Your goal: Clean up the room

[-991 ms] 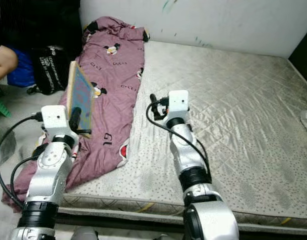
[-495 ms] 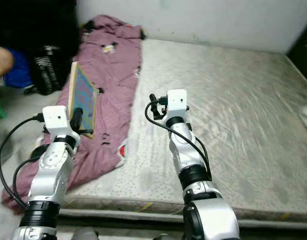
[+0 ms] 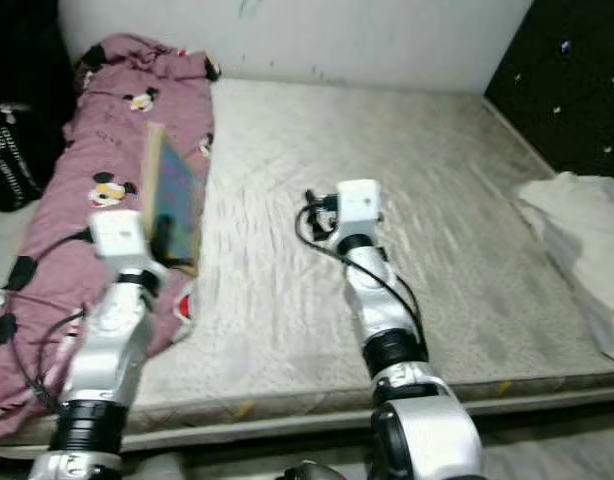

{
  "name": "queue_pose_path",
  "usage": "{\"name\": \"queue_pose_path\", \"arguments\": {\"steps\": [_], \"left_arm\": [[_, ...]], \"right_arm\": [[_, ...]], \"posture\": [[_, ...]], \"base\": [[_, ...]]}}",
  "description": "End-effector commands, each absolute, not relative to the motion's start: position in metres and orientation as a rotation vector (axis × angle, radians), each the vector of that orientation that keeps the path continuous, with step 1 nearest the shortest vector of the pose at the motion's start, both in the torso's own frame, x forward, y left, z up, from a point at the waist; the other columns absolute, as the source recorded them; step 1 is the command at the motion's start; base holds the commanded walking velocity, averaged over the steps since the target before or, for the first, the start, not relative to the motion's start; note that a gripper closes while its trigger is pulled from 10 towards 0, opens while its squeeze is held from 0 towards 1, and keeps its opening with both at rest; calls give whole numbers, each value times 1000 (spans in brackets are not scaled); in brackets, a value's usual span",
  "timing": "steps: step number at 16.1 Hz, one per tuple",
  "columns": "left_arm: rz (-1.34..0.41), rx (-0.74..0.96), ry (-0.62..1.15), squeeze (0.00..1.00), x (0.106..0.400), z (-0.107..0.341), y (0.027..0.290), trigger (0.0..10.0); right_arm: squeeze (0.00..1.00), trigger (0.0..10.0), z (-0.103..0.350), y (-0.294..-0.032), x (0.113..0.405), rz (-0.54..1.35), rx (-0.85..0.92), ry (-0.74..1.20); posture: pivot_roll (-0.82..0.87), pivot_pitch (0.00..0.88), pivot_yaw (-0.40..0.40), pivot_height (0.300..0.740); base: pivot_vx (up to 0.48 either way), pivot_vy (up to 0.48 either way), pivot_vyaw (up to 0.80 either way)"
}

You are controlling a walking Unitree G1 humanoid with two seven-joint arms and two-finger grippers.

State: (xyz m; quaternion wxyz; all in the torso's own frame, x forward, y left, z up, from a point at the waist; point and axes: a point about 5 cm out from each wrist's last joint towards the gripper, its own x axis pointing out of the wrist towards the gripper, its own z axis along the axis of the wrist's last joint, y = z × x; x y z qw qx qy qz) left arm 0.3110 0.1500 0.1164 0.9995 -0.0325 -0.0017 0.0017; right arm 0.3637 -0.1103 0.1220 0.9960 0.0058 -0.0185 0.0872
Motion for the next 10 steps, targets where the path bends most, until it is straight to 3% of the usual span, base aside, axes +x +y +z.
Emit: {"name": "queue_pose_path", "arguments": {"steps": [1, 4, 10], "left_arm": [[13, -59, -44, 0, 313, 125, 153, 10000], [15, -62, -46, 0, 313, 125, 154, 10000], [81, -101, -81, 0, 304, 125, 156, 10000]], "right_arm": [[0, 10000, 124, -105, 364, 197, 14, -44], [0, 10000, 124, -103, 364, 220, 7, -43], [0, 10000, 116, -92, 356, 334, -25, -32]], "posture": [[58, 0, -95, 740], [58, 0, -97, 740], [56, 0, -71, 740]], "base": [[0, -480, 0], [0, -480, 0], [0, 0, 0]]}}
